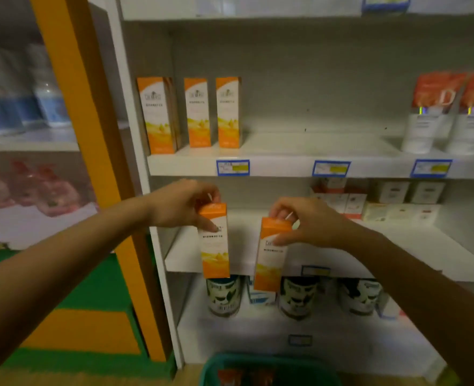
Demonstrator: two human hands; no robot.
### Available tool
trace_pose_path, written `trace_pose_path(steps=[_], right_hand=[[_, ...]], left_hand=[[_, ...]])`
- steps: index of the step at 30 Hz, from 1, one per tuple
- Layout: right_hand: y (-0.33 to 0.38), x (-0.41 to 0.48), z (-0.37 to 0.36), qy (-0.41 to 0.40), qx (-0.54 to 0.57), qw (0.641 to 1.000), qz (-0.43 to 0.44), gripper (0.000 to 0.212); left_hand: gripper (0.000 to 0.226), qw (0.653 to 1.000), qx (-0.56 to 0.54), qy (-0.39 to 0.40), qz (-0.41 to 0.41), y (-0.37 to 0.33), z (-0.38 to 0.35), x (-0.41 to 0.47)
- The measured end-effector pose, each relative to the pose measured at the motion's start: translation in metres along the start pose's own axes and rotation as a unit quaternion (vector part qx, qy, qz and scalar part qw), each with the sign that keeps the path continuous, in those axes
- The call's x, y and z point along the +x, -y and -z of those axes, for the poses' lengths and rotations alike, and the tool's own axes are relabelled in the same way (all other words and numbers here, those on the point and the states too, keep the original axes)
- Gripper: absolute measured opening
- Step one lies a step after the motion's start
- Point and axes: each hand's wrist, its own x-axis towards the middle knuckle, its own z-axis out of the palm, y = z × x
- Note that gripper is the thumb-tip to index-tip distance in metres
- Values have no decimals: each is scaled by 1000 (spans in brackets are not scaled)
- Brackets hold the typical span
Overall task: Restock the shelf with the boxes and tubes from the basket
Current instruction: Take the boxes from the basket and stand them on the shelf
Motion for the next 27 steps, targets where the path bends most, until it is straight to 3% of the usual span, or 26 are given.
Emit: trace_pose_path(steps=[12, 20, 27], right_hand=[[61, 31, 146, -130, -17, 991, 17, 43], [61, 76, 170, -230, -78, 970, -3, 45], [46, 98, 172, -262, -87, 961, -35, 45]], left_hand=[[42, 993, 38, -108, -21, -49, 137, 41], [45, 974, 76, -213, -30, -47, 146, 98], [41, 962, 76, -259, -37, -35, 136, 141]])
